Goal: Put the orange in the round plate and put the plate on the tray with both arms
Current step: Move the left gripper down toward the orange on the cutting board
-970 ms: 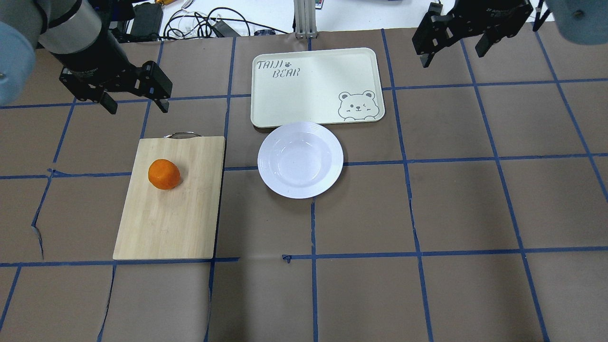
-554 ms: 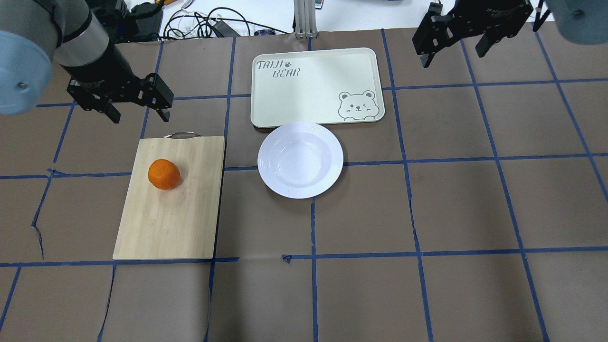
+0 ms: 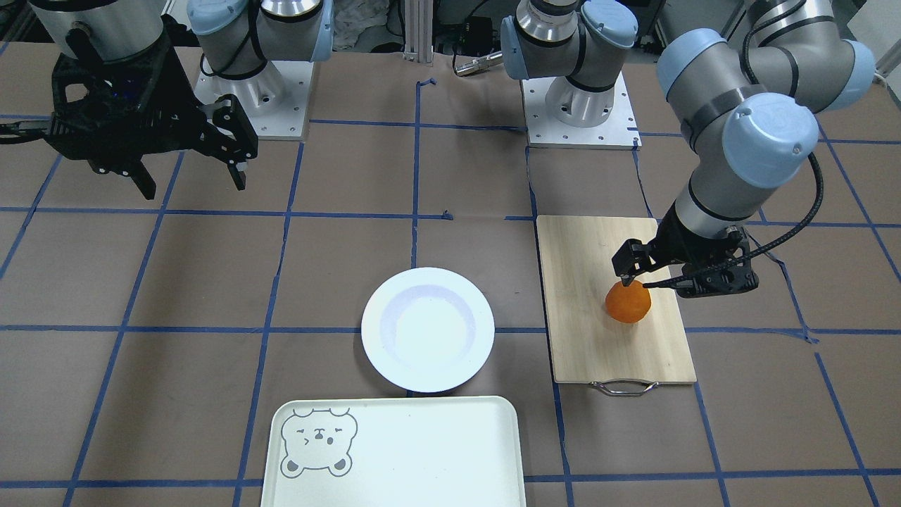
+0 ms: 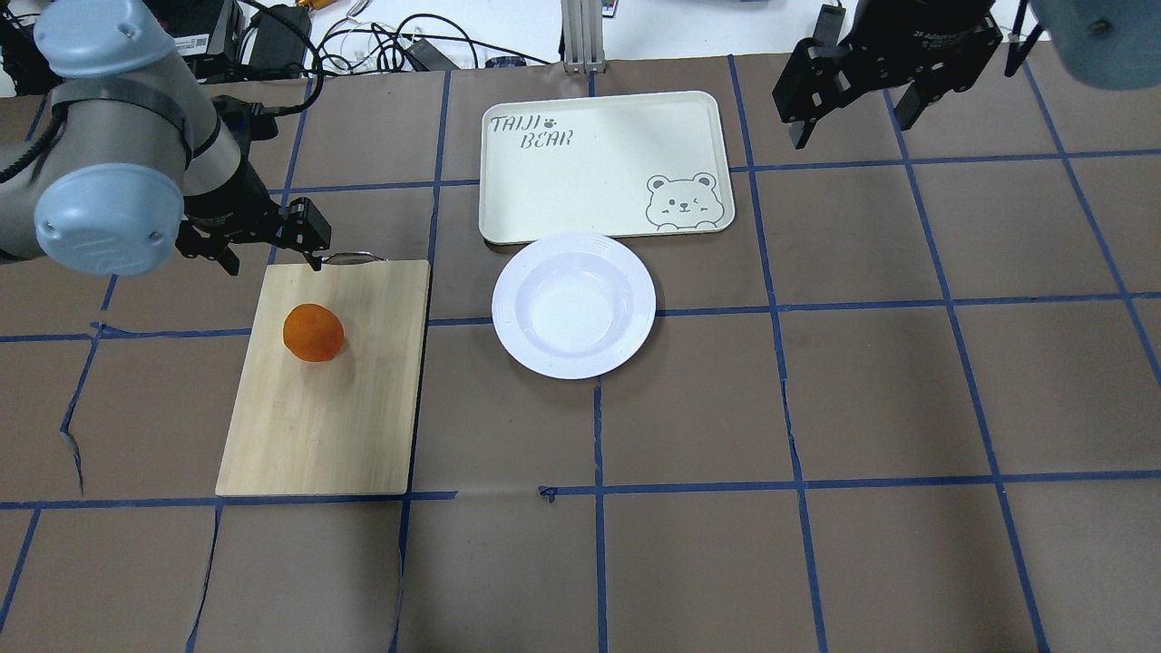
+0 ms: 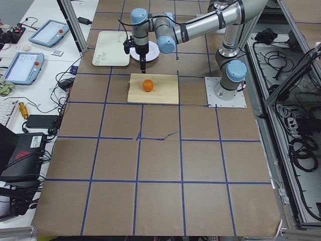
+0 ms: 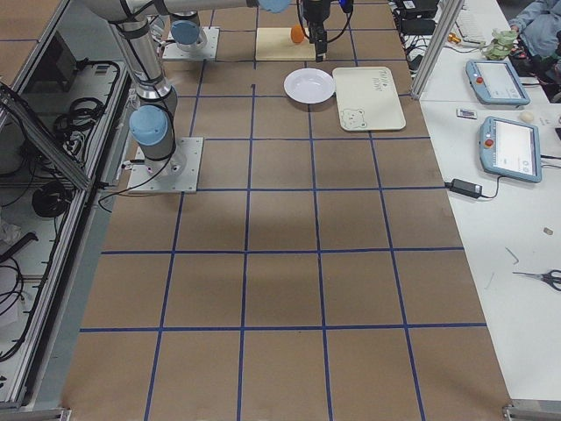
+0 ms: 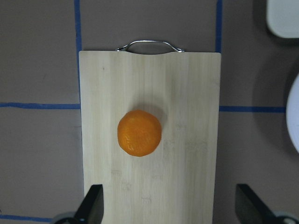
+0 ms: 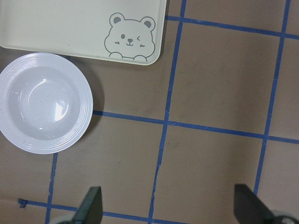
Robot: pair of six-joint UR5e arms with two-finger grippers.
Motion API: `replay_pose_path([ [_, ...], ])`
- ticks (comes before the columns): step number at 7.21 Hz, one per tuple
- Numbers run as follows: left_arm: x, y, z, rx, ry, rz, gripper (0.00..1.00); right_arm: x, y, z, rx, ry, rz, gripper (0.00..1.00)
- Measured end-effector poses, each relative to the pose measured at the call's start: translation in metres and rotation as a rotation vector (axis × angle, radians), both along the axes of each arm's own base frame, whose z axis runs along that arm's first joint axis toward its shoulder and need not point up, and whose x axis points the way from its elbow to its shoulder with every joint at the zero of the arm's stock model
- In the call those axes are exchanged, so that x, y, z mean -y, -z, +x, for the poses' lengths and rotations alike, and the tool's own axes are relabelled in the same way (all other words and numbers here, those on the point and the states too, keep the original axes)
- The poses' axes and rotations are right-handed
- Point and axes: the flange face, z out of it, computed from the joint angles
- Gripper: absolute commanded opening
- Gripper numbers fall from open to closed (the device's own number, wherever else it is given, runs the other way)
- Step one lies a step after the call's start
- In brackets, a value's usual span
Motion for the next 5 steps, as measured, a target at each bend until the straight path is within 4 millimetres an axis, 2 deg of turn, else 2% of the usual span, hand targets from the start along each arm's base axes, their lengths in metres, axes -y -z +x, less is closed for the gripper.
replay_pose_path([
  [2,0.005,0.032,0.024,-0.021,0.008,0.045,1.0,0.001,0.001,0.0,-0.001,0.001,0.0,1.0],
  [5,0.013,0.071,0.03,-0.083,0.046,0.101,1.0,0.002,0.003,0.0,-0.002,0.002,0.003,1.0],
])
